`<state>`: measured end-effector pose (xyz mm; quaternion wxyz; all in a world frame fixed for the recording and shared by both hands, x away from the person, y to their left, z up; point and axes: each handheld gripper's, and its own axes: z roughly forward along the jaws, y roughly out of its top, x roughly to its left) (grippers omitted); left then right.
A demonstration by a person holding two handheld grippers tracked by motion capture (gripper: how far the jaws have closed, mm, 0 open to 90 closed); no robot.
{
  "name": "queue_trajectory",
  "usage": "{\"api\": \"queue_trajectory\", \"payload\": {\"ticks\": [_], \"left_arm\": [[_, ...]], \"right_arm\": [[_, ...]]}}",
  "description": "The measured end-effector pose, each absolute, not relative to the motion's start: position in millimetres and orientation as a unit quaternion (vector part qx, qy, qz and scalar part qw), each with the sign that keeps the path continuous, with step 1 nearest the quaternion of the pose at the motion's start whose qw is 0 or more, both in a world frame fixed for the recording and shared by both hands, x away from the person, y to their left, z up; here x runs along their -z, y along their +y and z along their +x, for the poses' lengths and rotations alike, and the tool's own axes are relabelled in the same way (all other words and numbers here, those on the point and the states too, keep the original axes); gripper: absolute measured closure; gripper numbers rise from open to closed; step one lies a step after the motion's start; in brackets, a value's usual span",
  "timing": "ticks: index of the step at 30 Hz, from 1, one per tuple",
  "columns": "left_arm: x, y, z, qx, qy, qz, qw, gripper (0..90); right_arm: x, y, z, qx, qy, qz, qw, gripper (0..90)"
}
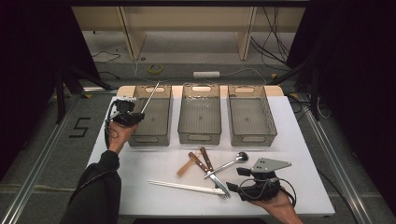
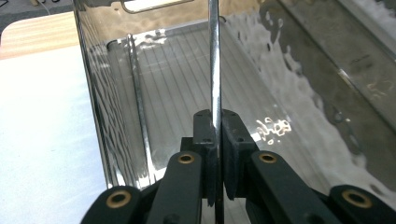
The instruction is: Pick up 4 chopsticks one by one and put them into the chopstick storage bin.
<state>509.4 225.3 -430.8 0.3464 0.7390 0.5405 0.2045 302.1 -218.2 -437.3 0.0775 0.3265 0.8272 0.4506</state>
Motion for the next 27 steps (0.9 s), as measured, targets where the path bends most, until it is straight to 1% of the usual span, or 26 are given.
{"api": "queue_trajectory", "payload": {"ticks": [2, 3, 5, 9, 12, 15, 17, 22, 23, 27], "left_arm": [[433, 225, 511, -0.201, 0.546, 0.737, 0.345, 84.3], [434, 225, 511, -0.199, 0.547, 0.738, 0.343, 82.7], [435, 224, 511, -0.200, 0.546, 0.738, 0.341, 74.0], [431, 223, 503, -0.188, 0.542, 0.737, 0.356, 61.9], [428, 217, 490, -0.173, 0.516, 0.751, 0.373, 49.3], [424, 211, 472, -0.164, 0.487, 0.762, 0.393, 40.6], [420, 206, 462, -0.160, 0.464, 0.783, 0.383, 36.4], [411, 196, 435, -0.149, 0.416, 0.803, 0.400, 28.3], [410, 193, 431, -0.145, 0.410, 0.805, 0.404, 27.7], [406, 174, 409, -0.136, 0.349, 0.836, 0.400, 25.9]], "right_arm": [[437, -218, 302, -0.451, 0.827, 0.326, 0.077, 33.1], [437, -218, 302, -0.450, 0.828, 0.326, 0.077, 33.1], [437, -218, 302, -0.450, 0.828, 0.326, 0.076, 33.1], [437, -218, 302, -0.450, 0.828, 0.326, 0.076, 33.1], [437, -218, 302, -0.448, 0.829, 0.326, 0.074, 33.1], [437, -218, 302, -0.449, 0.828, 0.326, 0.075, 33.1], [437, -219, 302, -0.450, 0.828, 0.326, 0.076, 32.8], [435, -220, 302, -0.452, 0.824, 0.332, 0.084, 31.6], [435, -220, 302, -0.452, 0.822, 0.336, 0.084, 31.4], [436, -221, 302, -0.452, 0.822, 0.337, 0.085, 31.4]]}}
